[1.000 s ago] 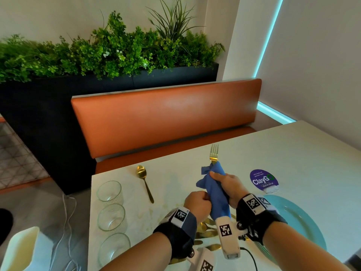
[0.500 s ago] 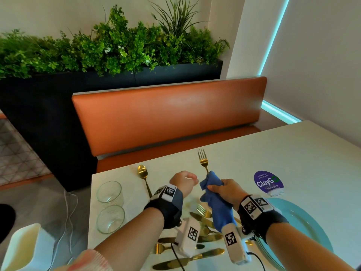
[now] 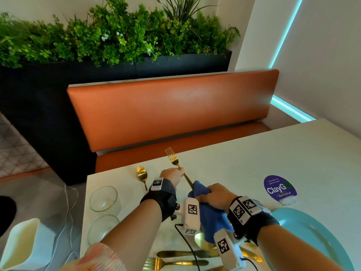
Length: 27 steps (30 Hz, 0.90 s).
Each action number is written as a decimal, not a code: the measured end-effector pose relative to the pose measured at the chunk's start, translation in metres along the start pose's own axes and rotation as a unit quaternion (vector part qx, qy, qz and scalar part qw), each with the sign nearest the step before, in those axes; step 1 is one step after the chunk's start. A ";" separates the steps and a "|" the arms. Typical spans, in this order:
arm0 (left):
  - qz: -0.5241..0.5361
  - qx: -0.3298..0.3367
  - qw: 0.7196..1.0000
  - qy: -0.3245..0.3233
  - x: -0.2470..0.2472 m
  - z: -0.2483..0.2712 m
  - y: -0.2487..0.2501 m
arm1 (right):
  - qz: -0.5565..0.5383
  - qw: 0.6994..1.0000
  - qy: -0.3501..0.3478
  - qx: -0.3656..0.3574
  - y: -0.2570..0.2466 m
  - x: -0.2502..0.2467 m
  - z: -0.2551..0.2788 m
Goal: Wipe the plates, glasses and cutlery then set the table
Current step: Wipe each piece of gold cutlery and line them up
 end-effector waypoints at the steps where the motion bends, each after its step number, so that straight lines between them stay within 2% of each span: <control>1: -0.040 -0.011 0.999 0.023 -0.011 -0.009 -0.004 | 0.015 1.000 -0.002 0.002 0.003 -0.002 -0.003; 4: -0.114 -0.029 0.991 0.056 -0.035 -0.039 -0.018 | 0.026 0.999 0.018 0.012 0.015 -0.014 -0.012; 7: -0.210 -0.077 0.972 0.079 -0.048 -0.060 -0.044 | 0.003 0.999 0.043 0.016 0.022 -0.028 -0.020; 11: -0.253 -0.111 0.957 0.086 -0.049 -0.084 -0.073 | 0.036 0.998 0.055 0.011 0.022 -0.040 -0.027; 13: -0.240 -0.106 0.961 0.089 -0.048 -0.090 -0.078 | 0.031 0.998 0.052 0.013 0.025 -0.043 -0.029; 15: -0.270 -0.112 0.951 0.099 -0.049 -0.094 -0.080 | 0.010 0.998 0.052 0.017 0.028 -0.045 -0.031; 17: -0.292 -0.122 0.941 0.118 -0.051 -0.092 -0.082 | -0.023 0.998 0.056 0.019 0.030 -0.044 -0.031; 22: -0.284 -0.089 0.936 0.188 -0.055 -0.092 -0.085 | -0.058 0.996 0.058 0.028 0.035 -0.041 -0.030; 27: -0.324 -0.080 0.922 0.195 -0.053 -0.074 -0.076 | -0.098 0.991 0.083 0.034 0.041 -0.046 -0.019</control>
Point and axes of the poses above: each hand's wrist, its own z-axis away from the middle knuckle, its own x-axis out of the palm, y = z × x, the point moved 8 cm from there along -z, towards the middle knuckle, and after that the axes turned 8 degrees about -z, right-handed, at the moved point
